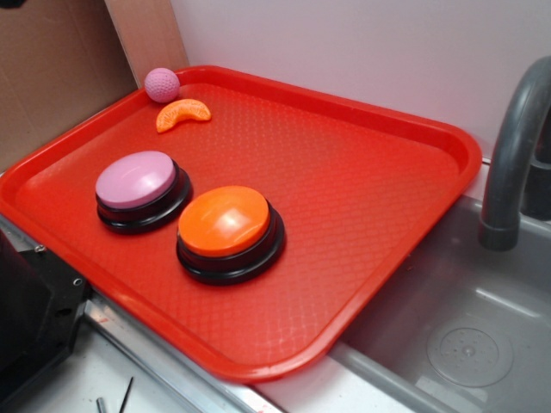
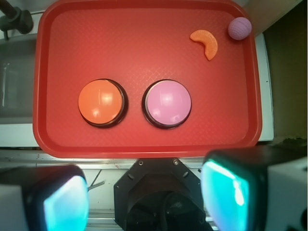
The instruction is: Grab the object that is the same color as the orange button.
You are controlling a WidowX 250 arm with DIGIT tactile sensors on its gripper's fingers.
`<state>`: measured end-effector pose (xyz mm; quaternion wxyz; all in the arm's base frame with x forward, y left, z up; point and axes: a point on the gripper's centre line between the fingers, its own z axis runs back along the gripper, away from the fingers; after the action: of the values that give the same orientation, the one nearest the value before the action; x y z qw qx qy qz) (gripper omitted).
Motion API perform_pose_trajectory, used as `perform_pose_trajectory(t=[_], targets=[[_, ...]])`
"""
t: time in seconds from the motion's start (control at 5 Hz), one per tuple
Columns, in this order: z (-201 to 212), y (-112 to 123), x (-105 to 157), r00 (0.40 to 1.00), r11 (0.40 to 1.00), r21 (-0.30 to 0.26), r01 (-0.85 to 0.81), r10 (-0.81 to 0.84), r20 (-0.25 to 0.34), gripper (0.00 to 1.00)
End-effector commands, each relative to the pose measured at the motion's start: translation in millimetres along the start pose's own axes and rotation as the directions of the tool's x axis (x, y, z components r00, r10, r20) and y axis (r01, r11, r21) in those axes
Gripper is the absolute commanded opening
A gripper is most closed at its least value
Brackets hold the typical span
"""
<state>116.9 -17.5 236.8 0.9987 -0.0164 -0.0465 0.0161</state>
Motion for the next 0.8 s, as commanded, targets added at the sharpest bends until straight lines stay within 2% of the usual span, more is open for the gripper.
perform_pose_trajectory(t=[0.0,0.2,0.4,0.6], targets=[[0.0,0.0,0.0,1.000,1.000,0.000,0.000,0.000,0.000,1.00],[-7.3,6.0,8.3,0.994,0.994,-0.001,-0.106,0.106,-0.006,1.00],[-15.6,12.6,18.9,0.977,0.977,0.019,-0.212,0.211,0.036,1.00],[-32.7,27.5,33.8,0.936,0.938,0.011,-0.346,0.344,0.071,1.00]])
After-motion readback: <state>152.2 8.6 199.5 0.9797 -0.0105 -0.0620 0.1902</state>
